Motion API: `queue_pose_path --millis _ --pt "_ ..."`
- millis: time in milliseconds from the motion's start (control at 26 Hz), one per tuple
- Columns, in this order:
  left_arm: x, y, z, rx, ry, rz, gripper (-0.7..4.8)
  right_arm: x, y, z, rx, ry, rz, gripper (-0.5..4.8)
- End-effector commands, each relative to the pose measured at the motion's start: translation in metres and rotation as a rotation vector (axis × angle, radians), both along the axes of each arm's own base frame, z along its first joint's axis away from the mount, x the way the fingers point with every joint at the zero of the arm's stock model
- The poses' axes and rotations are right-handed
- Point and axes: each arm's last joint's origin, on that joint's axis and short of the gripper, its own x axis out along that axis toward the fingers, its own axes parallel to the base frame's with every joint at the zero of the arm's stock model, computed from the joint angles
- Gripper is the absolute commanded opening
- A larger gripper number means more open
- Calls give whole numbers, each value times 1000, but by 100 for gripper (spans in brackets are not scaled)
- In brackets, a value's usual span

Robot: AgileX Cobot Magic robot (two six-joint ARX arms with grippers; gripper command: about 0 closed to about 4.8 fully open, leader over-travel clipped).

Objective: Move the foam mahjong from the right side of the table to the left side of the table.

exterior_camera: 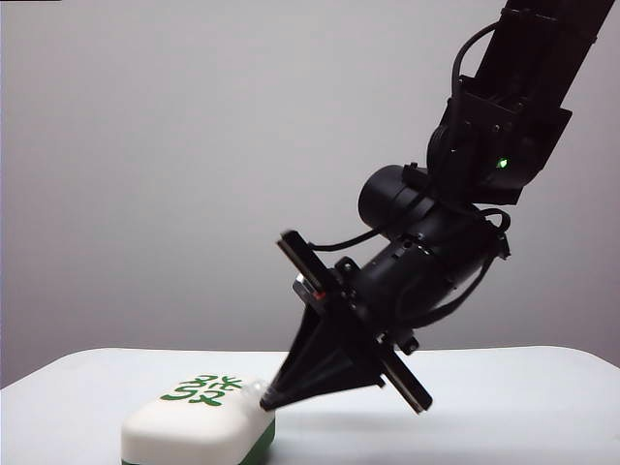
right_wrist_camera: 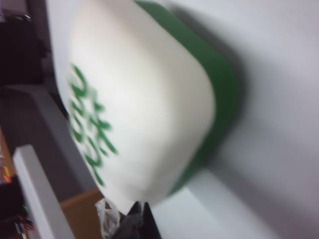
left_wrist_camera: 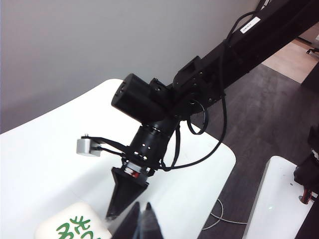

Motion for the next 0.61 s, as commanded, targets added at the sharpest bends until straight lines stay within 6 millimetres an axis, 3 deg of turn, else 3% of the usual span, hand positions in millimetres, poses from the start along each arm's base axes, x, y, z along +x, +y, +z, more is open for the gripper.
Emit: queue_pose_path --millis 38,422,614 --pt "0 0 3 1 -21 -6 -5 4 3 3 39 2 -29 -5" --pt "0 0 2 8 -33 -9 -5 3 9 -6 45 36 -35 -5" --pt "0 0 2 11 -38 -11 -5 4 27 -9 85 52 -46 -5"
